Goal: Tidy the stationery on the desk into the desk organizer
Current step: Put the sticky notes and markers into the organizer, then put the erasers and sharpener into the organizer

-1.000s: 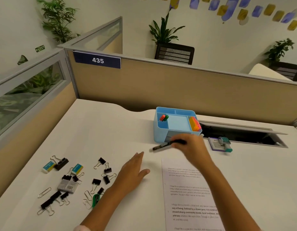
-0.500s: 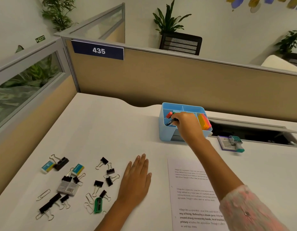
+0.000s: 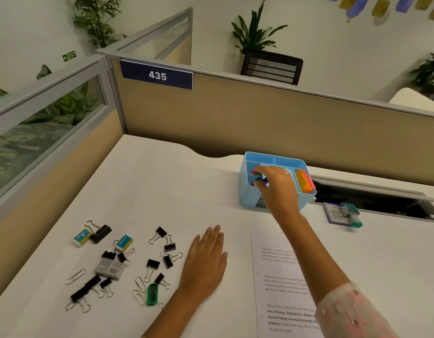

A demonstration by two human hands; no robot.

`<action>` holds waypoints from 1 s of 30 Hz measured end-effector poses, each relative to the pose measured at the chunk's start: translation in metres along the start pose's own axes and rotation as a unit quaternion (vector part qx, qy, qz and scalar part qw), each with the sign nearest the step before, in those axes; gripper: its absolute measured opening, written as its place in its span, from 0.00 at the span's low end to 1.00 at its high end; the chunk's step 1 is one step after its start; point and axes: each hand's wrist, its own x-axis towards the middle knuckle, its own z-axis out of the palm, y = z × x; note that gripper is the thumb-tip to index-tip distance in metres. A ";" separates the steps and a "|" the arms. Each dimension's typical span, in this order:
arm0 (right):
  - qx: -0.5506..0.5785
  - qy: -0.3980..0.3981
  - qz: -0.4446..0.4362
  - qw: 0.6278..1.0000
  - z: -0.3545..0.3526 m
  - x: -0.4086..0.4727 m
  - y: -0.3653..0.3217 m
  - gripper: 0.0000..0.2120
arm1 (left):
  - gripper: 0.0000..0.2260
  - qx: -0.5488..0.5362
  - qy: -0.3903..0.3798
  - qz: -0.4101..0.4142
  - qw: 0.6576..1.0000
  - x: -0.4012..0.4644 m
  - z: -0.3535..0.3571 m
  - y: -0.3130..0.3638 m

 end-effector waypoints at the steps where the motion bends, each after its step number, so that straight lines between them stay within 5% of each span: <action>1: 0.039 0.048 0.003 0.998 0.000 -0.012 -0.003 0.15 | 0.22 0.003 -0.002 0.002 1.000 -0.001 -0.001 0.000; 5: 0.143 0.088 0.032 0.985 0.019 -0.073 -0.013 0.14 | 0.20 -0.005 0.006 0.007 1.000 -0.010 -0.006 0.002; 10: 0.176 0.041 0.046 0.983 0.063 -0.148 -0.021 0.11 | 0.21 -0.055 -0.017 -0.005 0.998 -0.025 -0.006 0.001; 15: 0.177 -0.027 0.062 0.982 0.088 -0.200 -0.035 0.12 | 0.17 -0.159 0.066 -0.067 0.983 -0.036 -0.043 -0.012; 18: 0.137 -0.047 0.044 0.989 0.095 -0.221 -0.042 0.12 | 0.14 -0.131 0.112 -0.128 0.977 -0.043 -0.076 -0.043; 24: 0.094 -0.024 0.017 0.995 0.096 -0.242 -0.043 0.12 | 0.18 0.002 0.034 -0.289 0.957 -0.076 -0.122 -0.125; 30: 0.095 -0.021 0.012 0.995 0.096 -0.247 -0.043 0.12 | 0.29 0.095 -0.017 -0.292 0.951 -0.102 -0.115 -0.128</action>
